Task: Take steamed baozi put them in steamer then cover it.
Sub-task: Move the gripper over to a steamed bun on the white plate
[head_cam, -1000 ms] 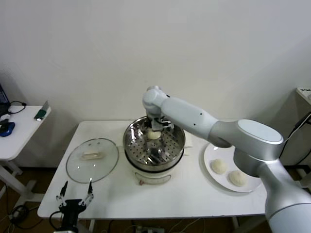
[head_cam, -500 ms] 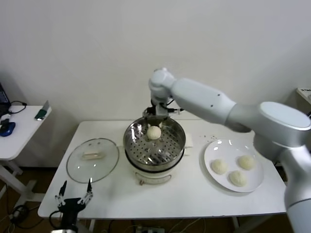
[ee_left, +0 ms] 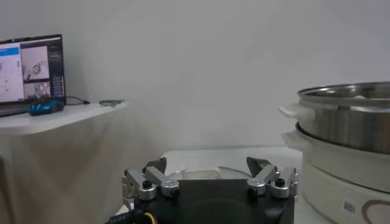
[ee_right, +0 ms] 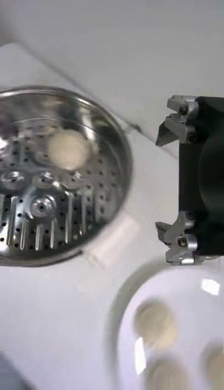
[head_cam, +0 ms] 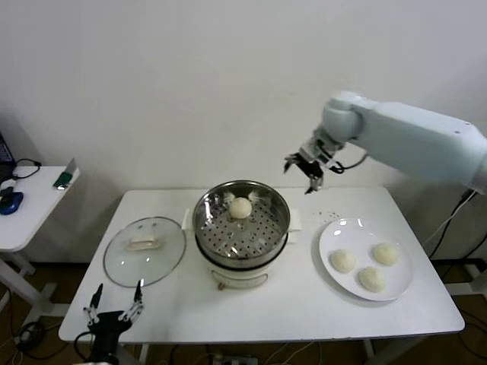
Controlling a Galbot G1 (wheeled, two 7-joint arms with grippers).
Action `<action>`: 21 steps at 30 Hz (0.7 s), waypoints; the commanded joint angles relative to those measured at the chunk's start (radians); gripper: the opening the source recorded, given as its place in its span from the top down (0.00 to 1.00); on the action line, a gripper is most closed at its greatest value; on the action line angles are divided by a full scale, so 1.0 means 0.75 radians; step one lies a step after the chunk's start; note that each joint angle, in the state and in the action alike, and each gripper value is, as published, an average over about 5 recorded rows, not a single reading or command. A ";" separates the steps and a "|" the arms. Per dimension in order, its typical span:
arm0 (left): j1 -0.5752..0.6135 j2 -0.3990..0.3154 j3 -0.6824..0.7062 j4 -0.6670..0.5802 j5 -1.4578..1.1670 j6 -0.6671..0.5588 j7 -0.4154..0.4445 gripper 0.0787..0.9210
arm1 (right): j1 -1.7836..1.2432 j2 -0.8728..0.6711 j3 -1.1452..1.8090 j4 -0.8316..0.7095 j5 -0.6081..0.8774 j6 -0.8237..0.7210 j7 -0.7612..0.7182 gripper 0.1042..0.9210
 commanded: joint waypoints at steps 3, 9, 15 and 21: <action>0.013 0.007 -0.003 -0.042 -0.012 0.008 0.027 0.12 | -0.487 -0.352 0.279 0.036 0.043 -0.271 -0.022 0.12; 0.015 0.004 -0.006 -0.036 0.007 0.012 0.025 0.12 | -0.732 -0.322 0.464 -0.074 -0.106 -0.226 -0.027 0.12; 0.015 -0.008 -0.002 -0.027 0.022 0.011 0.021 0.12 | -0.838 -0.274 0.545 -0.140 -0.193 -0.206 -0.022 0.12; 0.013 -0.013 -0.001 -0.017 0.026 0.011 0.019 0.12 | -0.871 -0.200 0.588 -0.191 -0.204 -0.206 0.002 0.12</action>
